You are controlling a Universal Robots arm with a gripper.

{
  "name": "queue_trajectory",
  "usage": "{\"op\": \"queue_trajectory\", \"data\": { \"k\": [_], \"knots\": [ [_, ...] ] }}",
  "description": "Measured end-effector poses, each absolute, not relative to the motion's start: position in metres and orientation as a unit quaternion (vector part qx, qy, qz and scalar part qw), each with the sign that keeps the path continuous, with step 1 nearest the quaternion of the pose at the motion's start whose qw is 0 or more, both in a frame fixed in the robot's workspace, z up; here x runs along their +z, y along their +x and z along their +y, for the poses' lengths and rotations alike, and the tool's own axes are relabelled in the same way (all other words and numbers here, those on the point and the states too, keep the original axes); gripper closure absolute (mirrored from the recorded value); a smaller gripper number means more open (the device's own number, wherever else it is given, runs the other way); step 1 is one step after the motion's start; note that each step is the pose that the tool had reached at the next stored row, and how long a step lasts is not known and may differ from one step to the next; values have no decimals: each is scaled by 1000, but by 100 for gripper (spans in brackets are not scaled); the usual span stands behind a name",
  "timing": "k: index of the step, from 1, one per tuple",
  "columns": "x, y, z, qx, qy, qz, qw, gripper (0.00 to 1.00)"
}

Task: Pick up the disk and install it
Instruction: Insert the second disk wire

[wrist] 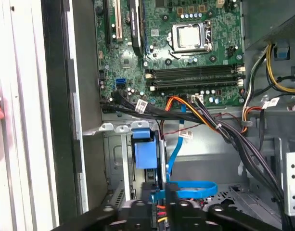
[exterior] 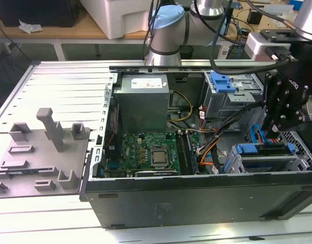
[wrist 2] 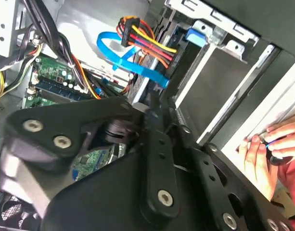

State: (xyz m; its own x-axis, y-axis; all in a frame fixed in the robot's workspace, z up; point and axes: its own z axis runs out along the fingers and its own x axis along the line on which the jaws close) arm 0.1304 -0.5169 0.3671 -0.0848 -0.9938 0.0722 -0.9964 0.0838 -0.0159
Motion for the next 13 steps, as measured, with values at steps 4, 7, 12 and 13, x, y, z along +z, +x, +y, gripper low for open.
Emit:
{"op": "queue_trajectory", "data": {
  "k": [4, 7, 12, 13],
  "knots": [
    [369, 121, -513, 40, 676, -735, 30, 89],
    [369, 111, -512, 47, 676, -735, 37, 89],
    [369, 109, -512, 49, 676, -734, 37, 89],
    [369, 108, -512, 49, 677, -734, 37, 89]
  ]
}}
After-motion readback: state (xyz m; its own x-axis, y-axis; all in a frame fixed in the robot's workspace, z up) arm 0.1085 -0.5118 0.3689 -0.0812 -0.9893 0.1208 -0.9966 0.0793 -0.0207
